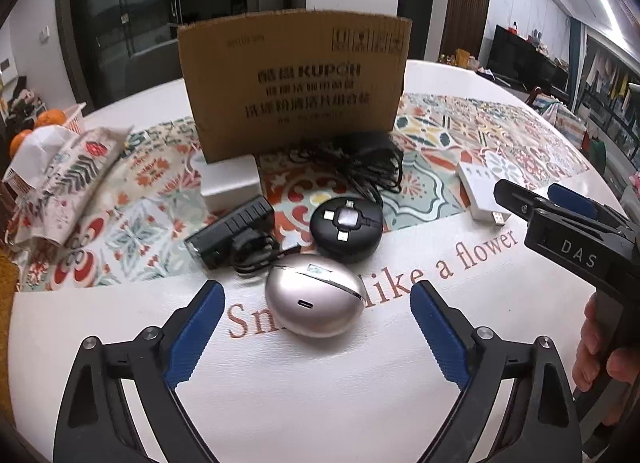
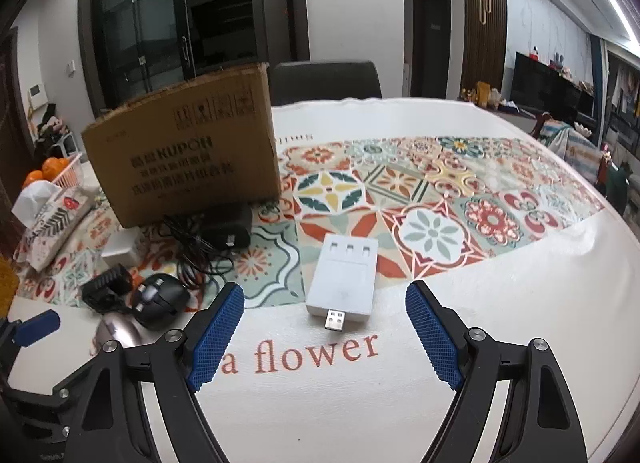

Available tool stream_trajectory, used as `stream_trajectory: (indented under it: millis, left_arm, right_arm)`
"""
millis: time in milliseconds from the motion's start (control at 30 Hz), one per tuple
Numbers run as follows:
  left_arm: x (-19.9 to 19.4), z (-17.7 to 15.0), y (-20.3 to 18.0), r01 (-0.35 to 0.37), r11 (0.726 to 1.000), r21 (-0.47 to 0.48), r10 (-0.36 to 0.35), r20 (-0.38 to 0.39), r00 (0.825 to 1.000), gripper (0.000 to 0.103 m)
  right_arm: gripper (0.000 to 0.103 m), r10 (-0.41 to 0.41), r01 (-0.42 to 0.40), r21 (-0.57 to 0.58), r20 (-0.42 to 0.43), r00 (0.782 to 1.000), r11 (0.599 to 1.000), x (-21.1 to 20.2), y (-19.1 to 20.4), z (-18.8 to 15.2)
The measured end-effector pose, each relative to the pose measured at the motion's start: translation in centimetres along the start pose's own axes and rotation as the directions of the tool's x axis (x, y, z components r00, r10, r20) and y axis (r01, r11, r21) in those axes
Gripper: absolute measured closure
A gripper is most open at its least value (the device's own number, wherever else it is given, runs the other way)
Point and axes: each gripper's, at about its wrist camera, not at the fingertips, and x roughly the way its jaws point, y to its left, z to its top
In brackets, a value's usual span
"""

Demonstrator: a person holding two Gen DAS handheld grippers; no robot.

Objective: Organize rigid objects
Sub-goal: 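Grasp the silver egg device with the left gripper while the right grasps the white USB charger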

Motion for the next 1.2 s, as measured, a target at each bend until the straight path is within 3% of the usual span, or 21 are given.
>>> stream_trajectory:
  millis: [767,900,1067,1200]
  left_arm:
    - [4.5,0.6,0.2,0.023,1.000,-0.021,-0.025,-0.111,0.993,0.026]
    - [4.9,0.8,0.2,0.011,1.000,-0.024,-0.014,-0.123,0.992,0.036]
    - [4.9,0.8,0.4,0.012,0.999,-0.035,-0.015,-0.113,0.993,0.042]
    - [4.9,0.7,0.5,0.014,0.999,-0.038,-0.018,-0.099,0.995,0.042]
  right_arm:
    - [0.019,-0.020,0.020,-0.002,-0.072,0.997,1.000,5.7,-0.5,0.6]
    - [0.021,-0.035,0.036,0.008,-0.093,0.995,0.999,6.9,-0.7,0.9]
    - [0.025,-0.030,0.032,0.015,-0.131,0.991,0.999,8.0,-0.5,1.2]
    - [0.045,-0.018,0.019,0.008,-0.163,0.986,1.000,8.6,-0.2,1.0]
